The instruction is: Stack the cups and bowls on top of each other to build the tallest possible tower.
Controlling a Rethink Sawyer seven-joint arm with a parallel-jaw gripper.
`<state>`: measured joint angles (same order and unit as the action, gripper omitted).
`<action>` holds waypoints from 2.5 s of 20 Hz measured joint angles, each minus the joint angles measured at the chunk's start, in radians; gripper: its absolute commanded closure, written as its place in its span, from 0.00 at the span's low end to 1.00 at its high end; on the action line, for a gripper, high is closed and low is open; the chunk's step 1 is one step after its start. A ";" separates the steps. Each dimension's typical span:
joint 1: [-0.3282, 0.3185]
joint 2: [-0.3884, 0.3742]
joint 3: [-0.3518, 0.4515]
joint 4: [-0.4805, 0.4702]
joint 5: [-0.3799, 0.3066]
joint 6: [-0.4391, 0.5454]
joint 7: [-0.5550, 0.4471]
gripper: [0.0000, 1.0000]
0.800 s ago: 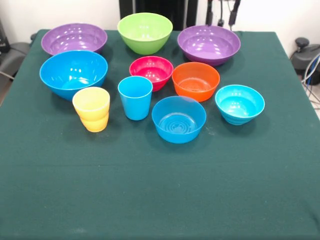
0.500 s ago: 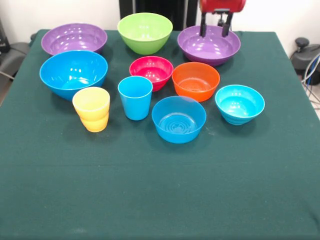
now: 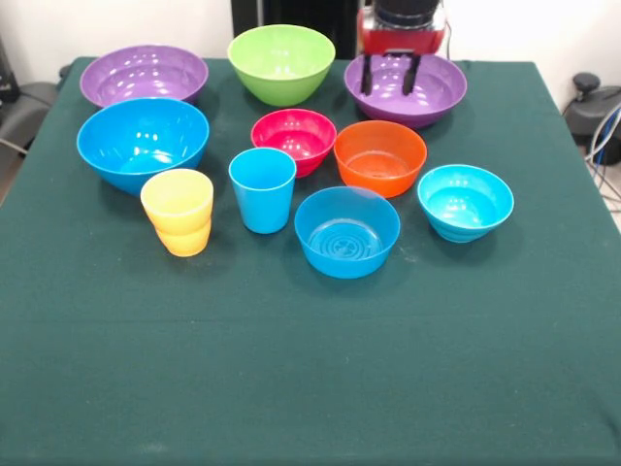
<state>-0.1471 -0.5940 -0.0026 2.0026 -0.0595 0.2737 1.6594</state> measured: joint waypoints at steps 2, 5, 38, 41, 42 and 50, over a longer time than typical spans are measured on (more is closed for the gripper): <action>-0.017 0.018 0.000 -0.013 -0.013 0.000 0.000 0.00; -0.040 0.043 0.000 -0.034 -0.034 0.000 0.000 0.00; -0.118 0.054 0.007 -0.196 -0.140 0.206 0.000 0.00; -0.117 0.044 0.007 -0.201 -0.140 0.273 0.000 0.00; -0.117 0.042 0.007 -0.202 -0.140 0.284 0.000 0.00; -0.117 0.037 0.007 -0.218 -0.140 0.353 0.000 0.00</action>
<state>-0.2641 -0.5566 0.0045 1.7843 -0.1997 0.6268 1.6594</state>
